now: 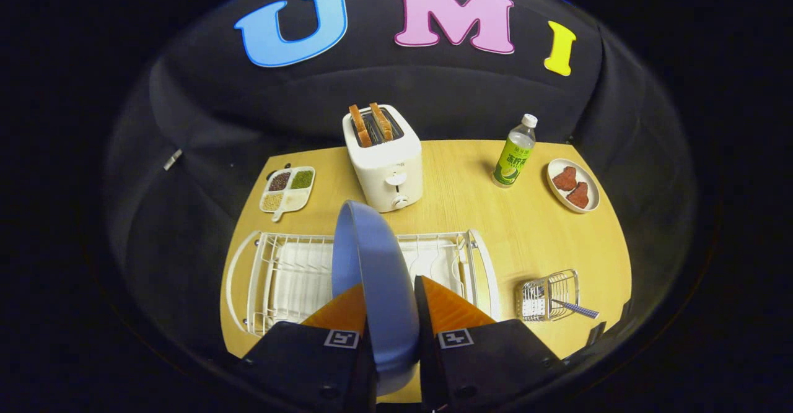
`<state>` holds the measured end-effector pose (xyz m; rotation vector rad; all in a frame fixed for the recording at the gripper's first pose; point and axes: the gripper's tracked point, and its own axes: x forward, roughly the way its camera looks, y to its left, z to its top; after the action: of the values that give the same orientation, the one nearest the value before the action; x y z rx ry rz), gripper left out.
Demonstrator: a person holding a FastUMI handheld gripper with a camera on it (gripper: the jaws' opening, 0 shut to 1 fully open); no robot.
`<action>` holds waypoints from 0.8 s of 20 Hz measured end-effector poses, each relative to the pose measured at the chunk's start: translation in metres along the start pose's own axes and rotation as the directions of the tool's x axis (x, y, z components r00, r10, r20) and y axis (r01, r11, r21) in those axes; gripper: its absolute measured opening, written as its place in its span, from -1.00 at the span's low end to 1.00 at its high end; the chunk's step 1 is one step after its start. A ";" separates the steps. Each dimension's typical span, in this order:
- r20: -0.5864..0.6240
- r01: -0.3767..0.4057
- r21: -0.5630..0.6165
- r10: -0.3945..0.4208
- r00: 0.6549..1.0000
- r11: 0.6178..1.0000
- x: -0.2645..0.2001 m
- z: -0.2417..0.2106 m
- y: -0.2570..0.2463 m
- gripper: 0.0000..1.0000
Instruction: Take the plate from the dish rack, then take the spoon from the basket and place it into the plate.
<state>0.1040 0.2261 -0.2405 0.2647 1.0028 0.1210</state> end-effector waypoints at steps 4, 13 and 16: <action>0.001 -0.059 0.042 0.059 0.998 0.997 -0.026 -0.017 -0.034 -0.38; -0.088 -0.264 0.231 0.290 0.953 0.937 -0.084 -0.118 -0.084 -0.38; -0.131 -0.297 0.274 0.342 0.931 0.915 -0.089 -0.169 -0.096 -0.38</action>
<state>-0.0889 0.1422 -0.2802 0.6612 1.1461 0.3228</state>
